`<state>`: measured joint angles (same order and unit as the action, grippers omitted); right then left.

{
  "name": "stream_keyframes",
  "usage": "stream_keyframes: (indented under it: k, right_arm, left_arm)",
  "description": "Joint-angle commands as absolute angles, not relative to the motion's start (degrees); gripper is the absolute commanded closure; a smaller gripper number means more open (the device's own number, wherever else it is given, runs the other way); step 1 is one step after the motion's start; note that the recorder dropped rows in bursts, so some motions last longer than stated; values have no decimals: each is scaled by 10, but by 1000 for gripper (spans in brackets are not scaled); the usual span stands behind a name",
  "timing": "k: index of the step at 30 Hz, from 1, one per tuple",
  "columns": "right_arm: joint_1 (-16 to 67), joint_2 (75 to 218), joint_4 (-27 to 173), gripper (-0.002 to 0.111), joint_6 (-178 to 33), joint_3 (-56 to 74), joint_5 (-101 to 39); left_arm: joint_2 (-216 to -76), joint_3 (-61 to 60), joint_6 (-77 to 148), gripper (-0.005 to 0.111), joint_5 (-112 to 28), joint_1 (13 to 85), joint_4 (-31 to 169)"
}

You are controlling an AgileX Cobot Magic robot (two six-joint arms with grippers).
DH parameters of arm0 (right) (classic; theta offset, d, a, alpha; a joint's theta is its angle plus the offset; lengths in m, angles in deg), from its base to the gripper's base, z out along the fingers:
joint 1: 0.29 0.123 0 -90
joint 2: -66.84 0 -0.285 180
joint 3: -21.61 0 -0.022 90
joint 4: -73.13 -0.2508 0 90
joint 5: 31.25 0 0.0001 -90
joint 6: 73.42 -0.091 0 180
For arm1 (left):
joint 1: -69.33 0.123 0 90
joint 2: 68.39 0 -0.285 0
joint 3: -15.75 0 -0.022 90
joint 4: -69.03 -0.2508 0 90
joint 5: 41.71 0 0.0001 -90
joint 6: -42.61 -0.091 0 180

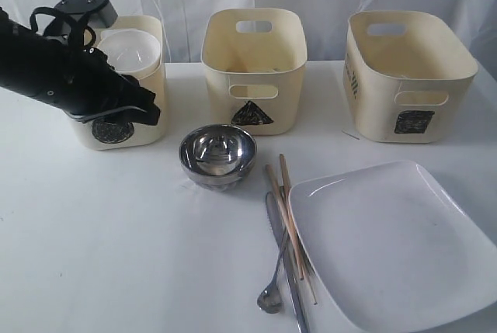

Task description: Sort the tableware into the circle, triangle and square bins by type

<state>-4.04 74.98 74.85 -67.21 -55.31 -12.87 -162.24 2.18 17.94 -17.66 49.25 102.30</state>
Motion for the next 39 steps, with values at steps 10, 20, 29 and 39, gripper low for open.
stream_keyframes:
  k: [10,20,29,39]
  right_arm:
    - [-43,746,749,108,-667,-556,-133]
    - [-43,746,749,108,-667,-556,-133]
    - [-43,746,749,108,-667,-556,-133]
    - [-43,746,749,108,-667,-556,-133]
  left_arm:
    - [-1616,19,234,62,-179,486,1050]
    - [-1668,19,248,44,-216,486,1079]
    - [-1723,19,246,36,-311,450,1084]
    - [-1783,20,214,37,-375,426,1083]
